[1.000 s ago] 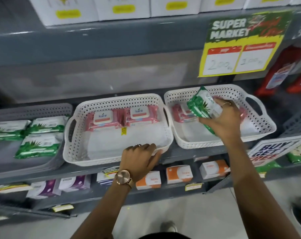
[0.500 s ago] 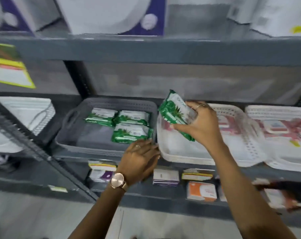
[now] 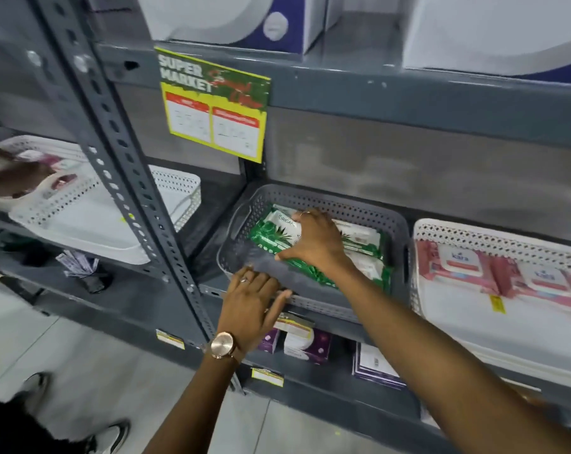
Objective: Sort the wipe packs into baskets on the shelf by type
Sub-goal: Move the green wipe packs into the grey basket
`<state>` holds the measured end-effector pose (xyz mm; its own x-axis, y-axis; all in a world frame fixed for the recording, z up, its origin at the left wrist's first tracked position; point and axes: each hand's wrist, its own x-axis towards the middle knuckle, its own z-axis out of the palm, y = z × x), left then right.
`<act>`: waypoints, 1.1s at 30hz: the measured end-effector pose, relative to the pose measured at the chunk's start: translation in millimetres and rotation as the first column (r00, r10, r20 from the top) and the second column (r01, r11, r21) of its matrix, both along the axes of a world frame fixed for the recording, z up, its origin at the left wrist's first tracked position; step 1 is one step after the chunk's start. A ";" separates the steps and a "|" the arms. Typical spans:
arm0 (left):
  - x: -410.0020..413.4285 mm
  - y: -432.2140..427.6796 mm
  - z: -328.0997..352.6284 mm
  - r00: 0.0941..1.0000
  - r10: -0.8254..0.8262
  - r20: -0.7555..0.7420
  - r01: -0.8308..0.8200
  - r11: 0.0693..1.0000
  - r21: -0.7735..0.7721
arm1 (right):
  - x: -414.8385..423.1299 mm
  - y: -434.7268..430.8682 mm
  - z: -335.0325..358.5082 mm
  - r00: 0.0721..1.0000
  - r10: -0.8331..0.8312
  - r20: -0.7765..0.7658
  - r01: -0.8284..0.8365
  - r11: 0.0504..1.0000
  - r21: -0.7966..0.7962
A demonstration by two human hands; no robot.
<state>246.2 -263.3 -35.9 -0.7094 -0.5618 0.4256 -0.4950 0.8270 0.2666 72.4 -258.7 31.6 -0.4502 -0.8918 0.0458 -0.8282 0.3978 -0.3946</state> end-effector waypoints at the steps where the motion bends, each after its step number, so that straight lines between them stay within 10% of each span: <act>1: 0.9 -1.0 -1.3 1.000 0.010 -0.014 -0.010 1.000 -0.005 | 4.6 -10.4 -4.8 0.999 0.020 -0.037 -0.018 0.999 0.033; 20: -99.1 87.8 37.1 0.989 -0.141 0.033 0.142 0.989 -0.041 | -79.3 120.9 11.3 0.967 -0.127 0.221 0.222 0.844 -0.489; 33: -265.7 271.1 32.8 0.927 -0.355 0.123 0.351 0.935 0.053 | -282.6 385.5 19.0 0.805 -0.559 0.200 0.589 0.711 -0.384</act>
<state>-19.5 7.8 -3.1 -0.9117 -0.2757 0.3045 -0.2040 0.9473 0.2471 -210.1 126.8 50.6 -0.8842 -0.3629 0.2941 -0.4611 0.5770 -0.6742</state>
